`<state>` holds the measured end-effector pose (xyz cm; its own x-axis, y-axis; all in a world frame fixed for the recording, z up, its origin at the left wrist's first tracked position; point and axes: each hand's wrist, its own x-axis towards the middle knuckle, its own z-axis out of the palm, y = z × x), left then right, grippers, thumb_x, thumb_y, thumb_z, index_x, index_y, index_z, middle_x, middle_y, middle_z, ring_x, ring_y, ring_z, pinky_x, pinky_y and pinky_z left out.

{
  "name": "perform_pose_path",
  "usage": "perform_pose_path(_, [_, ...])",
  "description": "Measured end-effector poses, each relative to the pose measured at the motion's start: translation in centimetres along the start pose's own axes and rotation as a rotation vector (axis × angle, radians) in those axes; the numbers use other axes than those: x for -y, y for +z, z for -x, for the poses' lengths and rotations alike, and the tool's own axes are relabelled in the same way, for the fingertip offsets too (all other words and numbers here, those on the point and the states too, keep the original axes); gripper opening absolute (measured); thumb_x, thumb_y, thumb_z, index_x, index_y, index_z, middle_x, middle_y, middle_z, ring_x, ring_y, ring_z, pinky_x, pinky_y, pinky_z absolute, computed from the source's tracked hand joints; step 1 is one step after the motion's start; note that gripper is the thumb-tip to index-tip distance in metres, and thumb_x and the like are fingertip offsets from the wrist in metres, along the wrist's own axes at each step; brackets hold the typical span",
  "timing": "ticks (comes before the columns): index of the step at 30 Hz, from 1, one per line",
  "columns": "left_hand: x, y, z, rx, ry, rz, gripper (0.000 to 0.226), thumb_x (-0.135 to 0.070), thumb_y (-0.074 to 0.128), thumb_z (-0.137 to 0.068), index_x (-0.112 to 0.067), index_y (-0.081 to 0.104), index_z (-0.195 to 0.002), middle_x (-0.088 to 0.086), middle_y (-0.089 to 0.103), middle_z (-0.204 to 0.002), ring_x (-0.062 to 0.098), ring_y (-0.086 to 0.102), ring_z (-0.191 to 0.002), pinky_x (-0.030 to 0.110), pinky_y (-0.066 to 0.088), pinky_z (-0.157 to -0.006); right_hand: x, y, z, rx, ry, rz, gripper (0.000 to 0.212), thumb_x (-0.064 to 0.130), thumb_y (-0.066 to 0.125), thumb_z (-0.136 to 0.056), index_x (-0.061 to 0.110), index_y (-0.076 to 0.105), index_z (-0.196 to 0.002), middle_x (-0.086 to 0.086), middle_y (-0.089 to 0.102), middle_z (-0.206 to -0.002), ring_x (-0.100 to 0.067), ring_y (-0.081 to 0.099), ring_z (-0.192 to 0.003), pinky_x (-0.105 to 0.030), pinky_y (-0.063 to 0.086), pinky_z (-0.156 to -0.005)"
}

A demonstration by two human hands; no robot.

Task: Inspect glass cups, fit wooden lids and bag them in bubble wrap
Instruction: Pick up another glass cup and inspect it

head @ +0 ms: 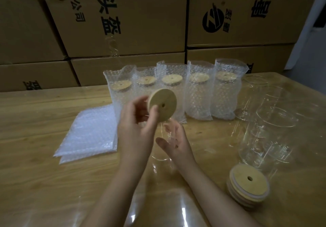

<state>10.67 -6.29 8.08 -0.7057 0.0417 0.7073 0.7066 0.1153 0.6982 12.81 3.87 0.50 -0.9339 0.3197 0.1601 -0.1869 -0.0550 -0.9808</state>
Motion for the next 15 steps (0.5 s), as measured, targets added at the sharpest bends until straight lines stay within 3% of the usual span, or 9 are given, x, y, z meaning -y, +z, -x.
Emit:
perform_pose_path(2, [0.7, -0.1, -0.9, -0.047, -0.129, 0.084, 0.031, -0.018, 0.065, -0.090, -0.040, 0.053, -0.107, -0.010, 0.059, -0.084, -0.005, 0.056, -0.072, 0.007, 0.044, -0.065, -0.7, -0.3, -0.2, 0.014, -0.005, 0.055, 0.073, 0.025, 0.078, -0.079, 0.029, 0.037, -0.140, 0.012, 0.047, -0.138, 0.004, 0.045, -0.123, -0.032, 0.039, -0.109])
perform_pose_path(4, [1.3, 0.0, -1.3, -0.034, -0.171, 0.060, 0.027, -0.020, 0.063, -0.091, -0.041, 0.056, -0.107, -0.009, 0.059, -0.083, -0.004, 0.053, -0.069, 0.007, 0.043, -0.064, -0.6, -0.4, -0.1, -0.001, -0.025, 0.064, 0.084, 0.044, 0.079, -0.066, 0.028, 0.040, -0.139, 0.010, 0.050, -0.136, 0.006, 0.046, -0.124, -0.029, 0.041, -0.108])
perform_pose_path(9, [2.4, 0.8, -1.5, -0.026, -0.173, -0.031, 0.021, -0.023, 0.060, -0.091, -0.041, 0.058, -0.101, -0.002, 0.055, -0.092, 0.000, 0.049, -0.069, 0.009, 0.043, -0.064, -0.6, -0.1, 0.0, -0.013, -0.025, 0.057, 0.111, 0.073, 0.078, -0.046, 0.027, 0.041, -0.140, 0.010, 0.054, -0.132, 0.003, 0.046, -0.126, -0.036, 0.036, -0.112])
perform_pose_path(11, [2.5, 1.0, -1.7, -0.045, -0.192, -0.061, 0.018, -0.026, 0.058, -0.087, -0.037, 0.059, -0.100, -0.009, 0.050, -0.095, 0.001, 0.050, -0.075, 0.010, 0.041, -0.067, -0.6, -0.2, 0.0, -0.027, -0.012, 0.056, 0.104, 0.065, 0.078, -0.051, 0.027, 0.041, -0.139, 0.009, 0.054, -0.131, 0.003, 0.047, -0.125, -0.039, 0.036, -0.112])
perform_pose_path(15, [2.8, 0.8, -2.3, 0.069, -0.161, -0.091, 0.034, -0.023, 0.046, -0.084, -0.032, 0.057, -0.115, -0.022, 0.042, -0.117, 0.004, 0.049, -0.113, 0.024, 0.046, -0.090, -0.6, -0.1, 0.1, -0.043, -0.003, 0.096, 0.095, 0.056, 0.073, -0.056, 0.023, 0.041, -0.139, 0.008, 0.055, -0.130, 0.003, 0.048, -0.123, -0.037, 0.038, -0.110])
